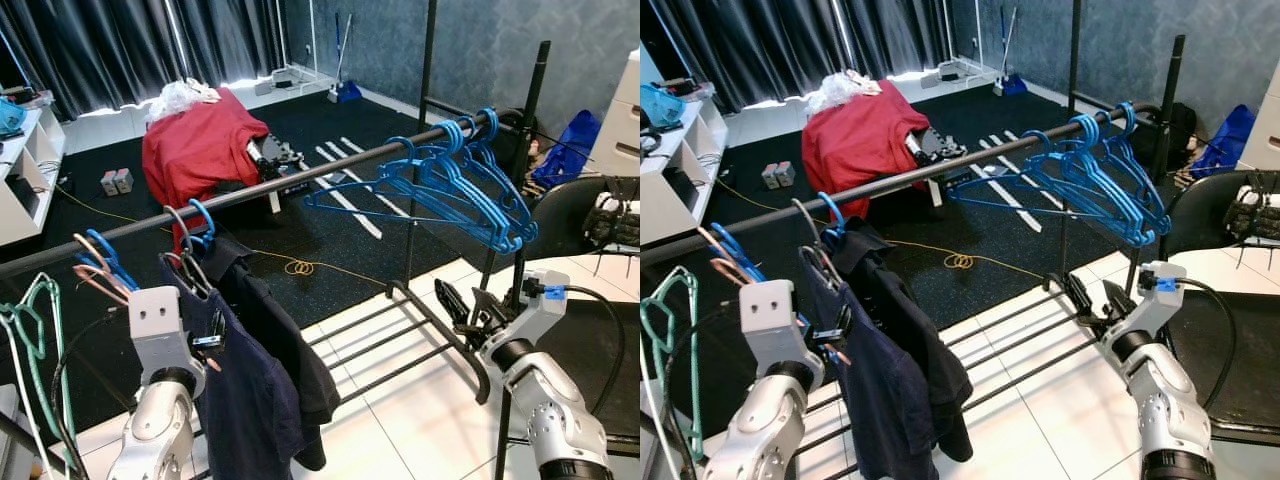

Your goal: Hang hanger

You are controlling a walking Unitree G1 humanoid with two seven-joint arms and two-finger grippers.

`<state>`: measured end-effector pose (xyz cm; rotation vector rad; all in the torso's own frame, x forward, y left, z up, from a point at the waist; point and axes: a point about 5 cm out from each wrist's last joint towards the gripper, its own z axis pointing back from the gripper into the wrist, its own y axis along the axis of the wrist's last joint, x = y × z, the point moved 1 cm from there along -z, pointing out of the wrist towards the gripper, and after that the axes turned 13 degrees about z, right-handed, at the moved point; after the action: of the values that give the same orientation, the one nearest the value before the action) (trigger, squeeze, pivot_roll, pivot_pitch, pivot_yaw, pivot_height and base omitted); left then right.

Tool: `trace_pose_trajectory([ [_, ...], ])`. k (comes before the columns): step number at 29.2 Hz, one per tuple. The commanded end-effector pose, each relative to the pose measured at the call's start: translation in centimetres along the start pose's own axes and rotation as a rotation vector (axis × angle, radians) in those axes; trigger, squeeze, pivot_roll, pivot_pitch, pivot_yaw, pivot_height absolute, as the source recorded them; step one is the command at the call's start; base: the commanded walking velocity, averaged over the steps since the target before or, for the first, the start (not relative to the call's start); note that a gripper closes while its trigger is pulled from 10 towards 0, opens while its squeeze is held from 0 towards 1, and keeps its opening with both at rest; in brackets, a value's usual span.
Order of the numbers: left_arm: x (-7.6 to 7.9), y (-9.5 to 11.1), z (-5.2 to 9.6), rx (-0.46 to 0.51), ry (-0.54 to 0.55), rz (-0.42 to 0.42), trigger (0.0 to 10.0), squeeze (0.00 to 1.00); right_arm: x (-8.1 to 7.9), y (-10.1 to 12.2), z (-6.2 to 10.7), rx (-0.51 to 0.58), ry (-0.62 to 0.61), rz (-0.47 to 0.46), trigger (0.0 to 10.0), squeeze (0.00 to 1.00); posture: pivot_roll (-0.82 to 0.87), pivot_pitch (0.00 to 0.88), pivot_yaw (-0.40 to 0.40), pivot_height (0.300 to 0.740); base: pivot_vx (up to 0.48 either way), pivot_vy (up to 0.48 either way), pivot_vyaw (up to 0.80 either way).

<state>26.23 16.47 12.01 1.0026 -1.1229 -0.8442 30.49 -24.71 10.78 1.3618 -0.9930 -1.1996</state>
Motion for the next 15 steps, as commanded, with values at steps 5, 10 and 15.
trace_pose_trajectory([
  [5,0.5,-0.1,-0.5,-0.025,0.046,0.011,10.0,0.00,-0.4,0.0,-0.2,-0.002,0.006,-0.011,10.0,0.00,-0.11,0.000,0.076,0.740,0.000,0.000,0.00],
  [10,0.4,1.1,-0.6,0.013,0.054,-0.020,10.0,0.00,-0.5,0.0,-0.2,-0.002,0.006,-0.014,10.0,0.00,-0.11,0.000,0.079,0.740,0.000,0.000,0.00],
  [15,0.3,2.4,-0.7,0.058,0.059,-0.017,10.0,0.00,-0.5,-0.1,-0.2,-0.004,0.008,-0.017,10.0,0.00,-0.10,0.000,0.079,0.740,0.000,0.000,0.00],
])
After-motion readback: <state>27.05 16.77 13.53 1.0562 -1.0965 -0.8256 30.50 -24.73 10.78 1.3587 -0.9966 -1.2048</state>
